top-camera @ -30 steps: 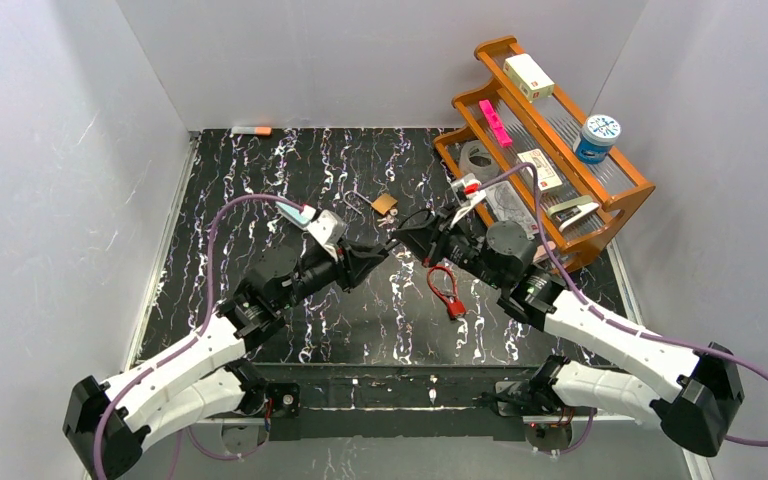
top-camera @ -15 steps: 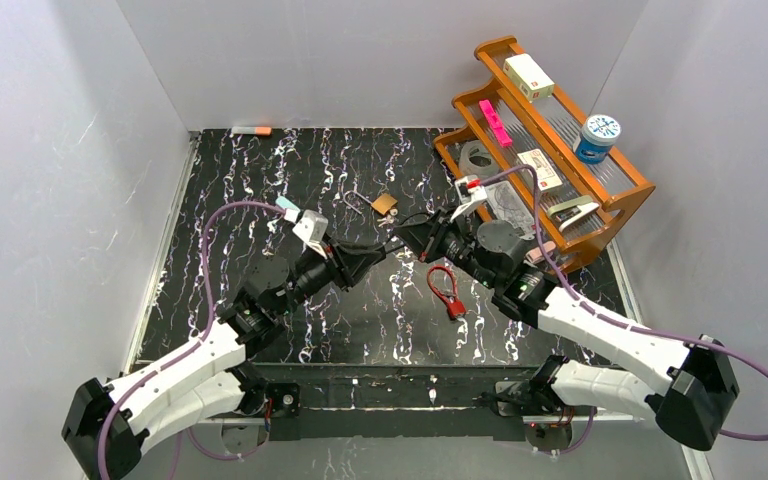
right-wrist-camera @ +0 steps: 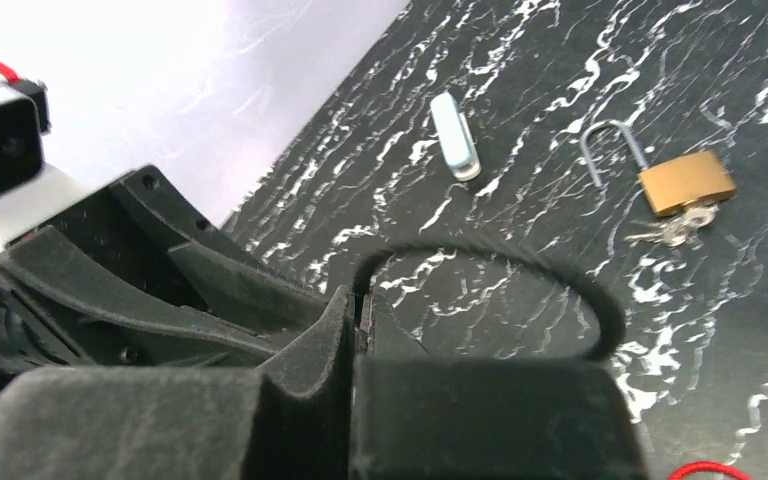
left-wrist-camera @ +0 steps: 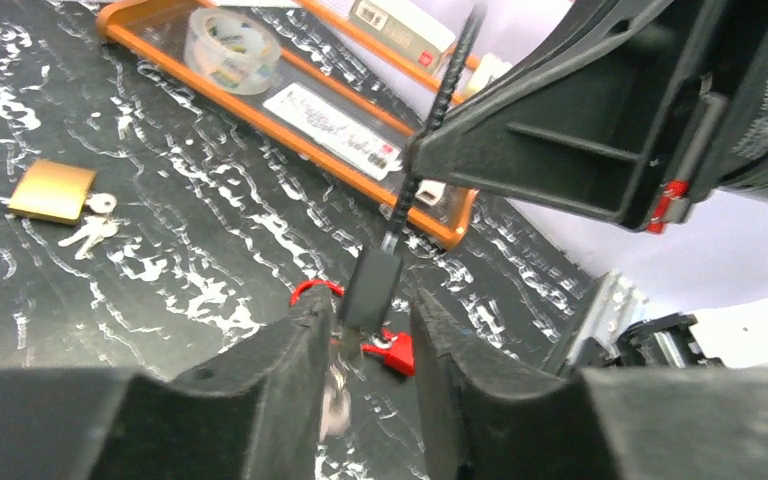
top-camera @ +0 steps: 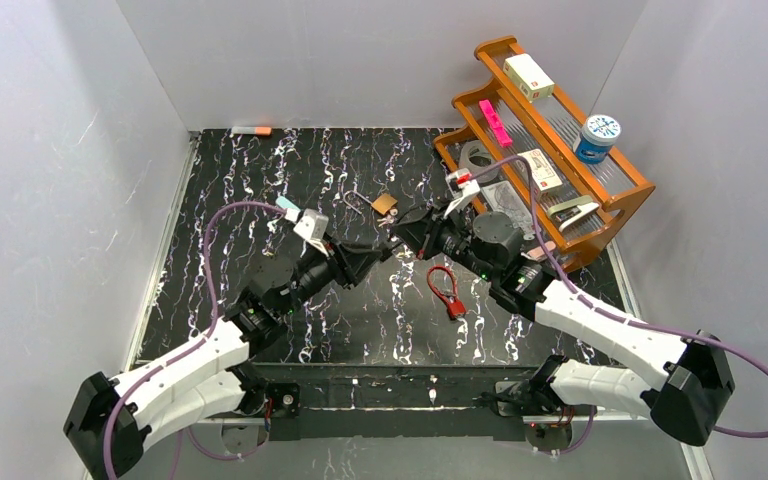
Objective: Unlock with the key
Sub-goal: Unlock the lock.
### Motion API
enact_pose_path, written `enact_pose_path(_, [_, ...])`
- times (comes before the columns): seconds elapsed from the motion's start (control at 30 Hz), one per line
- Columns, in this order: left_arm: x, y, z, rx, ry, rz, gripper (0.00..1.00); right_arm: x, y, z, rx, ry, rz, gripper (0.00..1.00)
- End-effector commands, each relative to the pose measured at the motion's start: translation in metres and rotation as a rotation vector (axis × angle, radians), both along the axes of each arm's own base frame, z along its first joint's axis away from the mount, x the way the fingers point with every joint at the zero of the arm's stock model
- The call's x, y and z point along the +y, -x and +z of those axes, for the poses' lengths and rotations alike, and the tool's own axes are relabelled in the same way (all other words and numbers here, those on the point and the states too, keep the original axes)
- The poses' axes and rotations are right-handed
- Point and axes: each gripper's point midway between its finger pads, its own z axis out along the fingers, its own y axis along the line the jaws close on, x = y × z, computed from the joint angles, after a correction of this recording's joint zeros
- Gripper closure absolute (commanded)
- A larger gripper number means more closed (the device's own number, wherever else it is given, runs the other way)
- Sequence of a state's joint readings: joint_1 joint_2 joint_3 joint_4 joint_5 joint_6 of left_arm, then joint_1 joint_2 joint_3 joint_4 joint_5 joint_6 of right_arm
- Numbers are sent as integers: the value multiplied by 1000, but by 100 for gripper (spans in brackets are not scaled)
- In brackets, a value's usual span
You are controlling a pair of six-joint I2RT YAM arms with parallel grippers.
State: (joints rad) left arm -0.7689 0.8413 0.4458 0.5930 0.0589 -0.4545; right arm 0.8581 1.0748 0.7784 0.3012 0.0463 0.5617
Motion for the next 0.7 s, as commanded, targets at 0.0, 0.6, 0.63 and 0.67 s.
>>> enact_pose_path(0.0, [0, -6, 13, 11, -71, 3, 63, 0, -6, 33, -132, 76, 20, 99])
enact_pose_path(0.6, [-29, -11, -18, 74, -349, -158, 37, 12, 5, 43, -149, 100, 124, 99])
enact_pose_path(0.63, [-30, -11, -19, 77, -348, -166, 37, 12, 5, 43, -147, 99, 124, 99])
enact_pose_path(0.67, [-33, -10, -21, 80, -346, -180, 38, 12, 6, 44, -149, 97, 126, 99])
